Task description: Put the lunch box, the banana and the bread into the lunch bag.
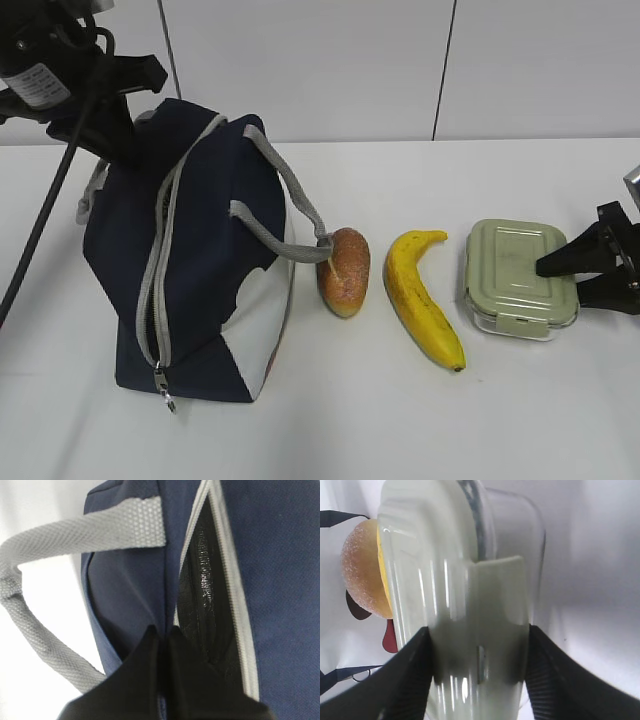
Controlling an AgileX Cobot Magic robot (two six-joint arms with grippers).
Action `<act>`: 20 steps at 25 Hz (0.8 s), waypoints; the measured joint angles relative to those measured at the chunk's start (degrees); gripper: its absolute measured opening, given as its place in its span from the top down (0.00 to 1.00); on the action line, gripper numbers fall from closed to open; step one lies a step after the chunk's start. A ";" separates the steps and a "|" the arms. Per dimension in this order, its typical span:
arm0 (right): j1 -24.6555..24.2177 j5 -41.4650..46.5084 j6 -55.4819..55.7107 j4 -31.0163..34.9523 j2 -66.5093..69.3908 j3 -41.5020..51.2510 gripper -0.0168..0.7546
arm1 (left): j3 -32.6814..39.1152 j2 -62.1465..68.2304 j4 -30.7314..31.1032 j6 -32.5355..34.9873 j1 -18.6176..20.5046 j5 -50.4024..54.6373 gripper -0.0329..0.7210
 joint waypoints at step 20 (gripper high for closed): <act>4.03 0.55 4.67 15.63 -5.17 0.20 0.47 | 0.00 0.00 -8.41 1.55 0.00 -0.07 0.95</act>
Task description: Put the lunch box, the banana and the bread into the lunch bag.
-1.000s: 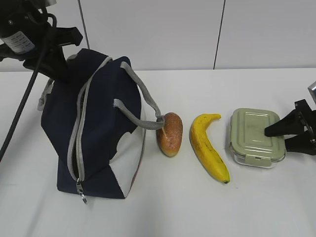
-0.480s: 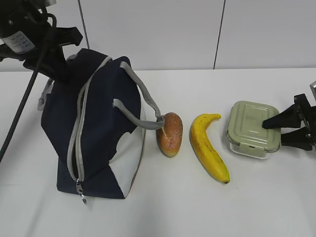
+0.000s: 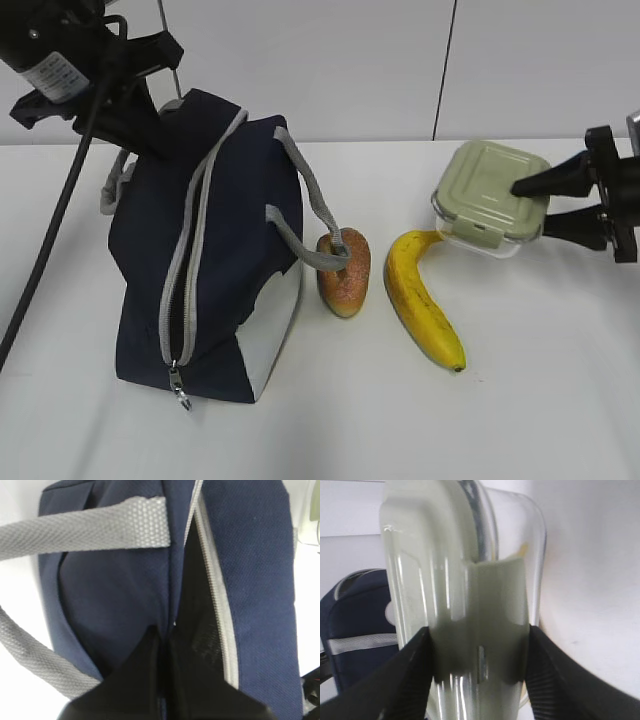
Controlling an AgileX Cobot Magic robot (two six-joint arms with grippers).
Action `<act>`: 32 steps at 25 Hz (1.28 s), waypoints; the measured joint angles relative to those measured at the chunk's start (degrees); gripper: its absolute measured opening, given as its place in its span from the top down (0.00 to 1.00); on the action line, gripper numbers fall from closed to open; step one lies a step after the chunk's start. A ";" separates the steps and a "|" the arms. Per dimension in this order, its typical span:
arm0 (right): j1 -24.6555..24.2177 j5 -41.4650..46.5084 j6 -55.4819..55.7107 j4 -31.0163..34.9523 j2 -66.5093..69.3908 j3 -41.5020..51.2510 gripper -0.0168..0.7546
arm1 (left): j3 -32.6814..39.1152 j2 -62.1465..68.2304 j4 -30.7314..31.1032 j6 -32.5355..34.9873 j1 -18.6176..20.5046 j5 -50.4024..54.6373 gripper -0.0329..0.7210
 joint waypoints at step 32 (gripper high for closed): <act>30.91 0.91 3.71 20.75 -12.98 0.41 0.48 | 0.00 0.00 -9.06 2.94 0.00 -0.79 0.96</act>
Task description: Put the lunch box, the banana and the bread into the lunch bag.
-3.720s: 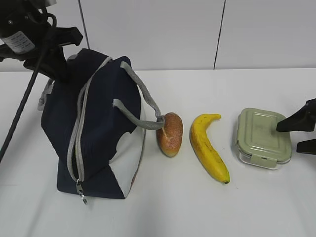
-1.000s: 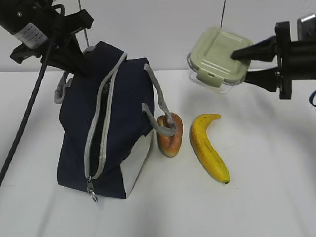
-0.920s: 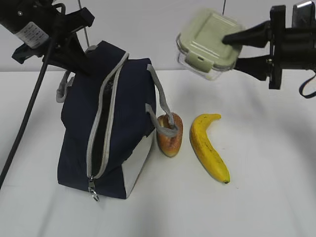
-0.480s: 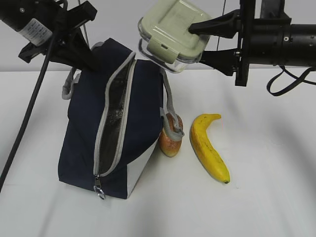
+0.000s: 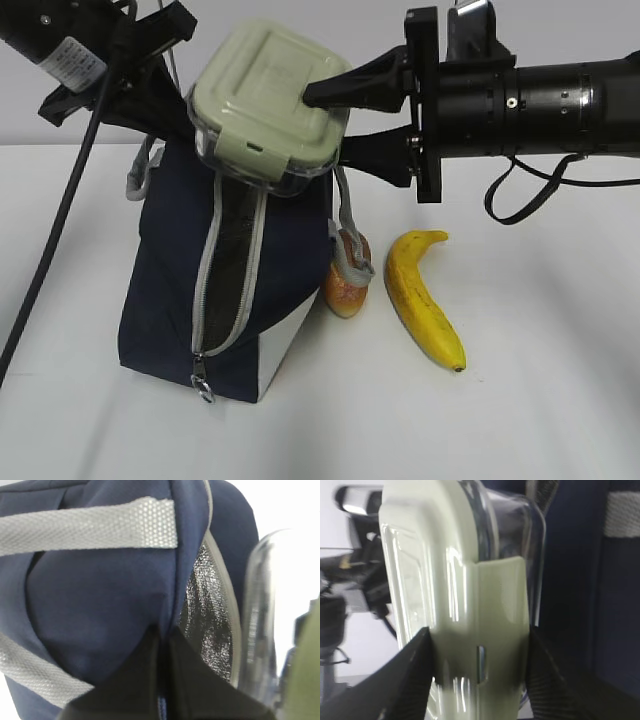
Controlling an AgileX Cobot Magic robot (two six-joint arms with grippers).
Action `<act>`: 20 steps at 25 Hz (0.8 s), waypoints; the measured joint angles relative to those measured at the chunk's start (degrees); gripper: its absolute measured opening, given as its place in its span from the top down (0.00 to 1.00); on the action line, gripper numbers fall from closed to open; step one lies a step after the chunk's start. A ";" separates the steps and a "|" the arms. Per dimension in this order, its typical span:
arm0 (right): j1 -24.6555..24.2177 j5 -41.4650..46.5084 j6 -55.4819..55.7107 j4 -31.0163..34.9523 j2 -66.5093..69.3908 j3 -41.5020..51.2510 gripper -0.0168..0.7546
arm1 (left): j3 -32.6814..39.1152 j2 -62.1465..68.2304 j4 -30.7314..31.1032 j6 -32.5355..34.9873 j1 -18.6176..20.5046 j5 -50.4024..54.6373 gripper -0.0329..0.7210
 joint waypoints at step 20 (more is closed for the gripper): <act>0.70 -9.15 2.24 -13.92 8.62 -1.13 0.48 | -0.05 0.00 -0.72 0.29 0.00 -0.12 0.96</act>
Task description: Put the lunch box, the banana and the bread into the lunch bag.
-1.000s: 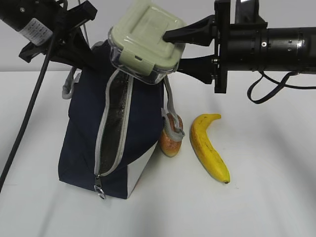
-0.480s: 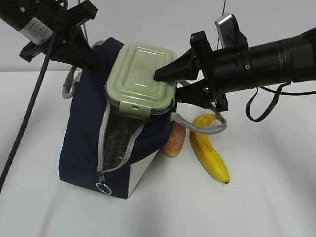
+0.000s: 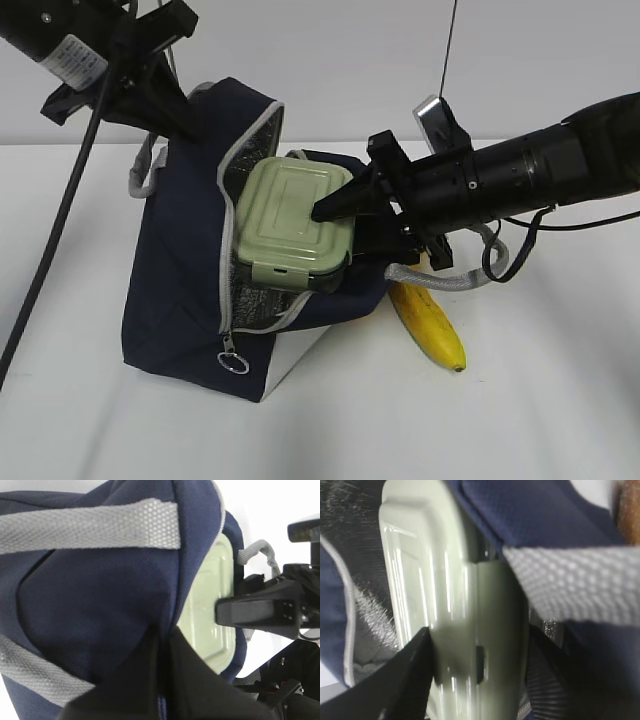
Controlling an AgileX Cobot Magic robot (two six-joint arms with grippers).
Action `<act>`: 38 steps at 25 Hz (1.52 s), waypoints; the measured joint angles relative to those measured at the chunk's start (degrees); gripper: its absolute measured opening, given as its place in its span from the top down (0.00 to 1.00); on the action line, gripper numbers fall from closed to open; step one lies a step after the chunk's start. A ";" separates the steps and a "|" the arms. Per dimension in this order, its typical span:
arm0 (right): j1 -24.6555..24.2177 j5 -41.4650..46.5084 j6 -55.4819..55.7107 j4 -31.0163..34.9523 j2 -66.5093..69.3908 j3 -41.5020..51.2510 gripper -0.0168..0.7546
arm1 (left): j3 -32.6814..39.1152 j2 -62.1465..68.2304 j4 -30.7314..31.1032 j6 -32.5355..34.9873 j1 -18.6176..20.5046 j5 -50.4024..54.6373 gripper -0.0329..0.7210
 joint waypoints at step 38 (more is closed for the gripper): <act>8.69 -2.20 11.09 3.07 11.62 -17.87 0.48 | 0.00 0.00 2.02 1.21 0.00 2.44 0.96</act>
